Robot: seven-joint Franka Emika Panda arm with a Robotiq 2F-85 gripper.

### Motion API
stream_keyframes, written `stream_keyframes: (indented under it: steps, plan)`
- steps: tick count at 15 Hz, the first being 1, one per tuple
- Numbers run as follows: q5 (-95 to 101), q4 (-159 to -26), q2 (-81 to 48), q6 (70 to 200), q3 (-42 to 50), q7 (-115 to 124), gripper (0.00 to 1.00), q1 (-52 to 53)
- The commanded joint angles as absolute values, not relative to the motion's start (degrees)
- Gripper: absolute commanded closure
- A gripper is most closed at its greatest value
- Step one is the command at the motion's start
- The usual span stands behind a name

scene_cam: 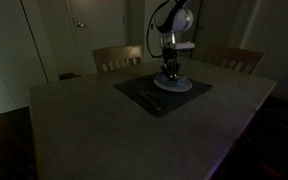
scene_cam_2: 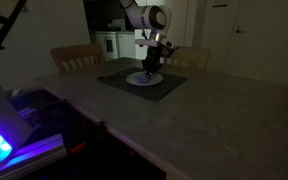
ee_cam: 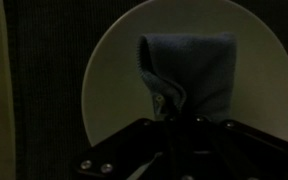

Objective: Use the blue cloth to wipe the plate

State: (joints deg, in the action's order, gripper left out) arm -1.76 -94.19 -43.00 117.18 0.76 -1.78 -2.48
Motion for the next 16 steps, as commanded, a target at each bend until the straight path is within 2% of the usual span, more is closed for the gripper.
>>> stream_keyframes:
  steps: [1, 8, 16]
  plan:
    - [-6.3, -94.6, -45.3, 120.3, -3.0, -8.3, 0.98, -5.4]
    - [-7.3, -93.3, -45.4, 113.1, -5.0, -21.6, 0.98, -8.0]
    - [4.5, -93.7, -44.8, 108.3, 1.3, -14.7, 0.98, -4.1]
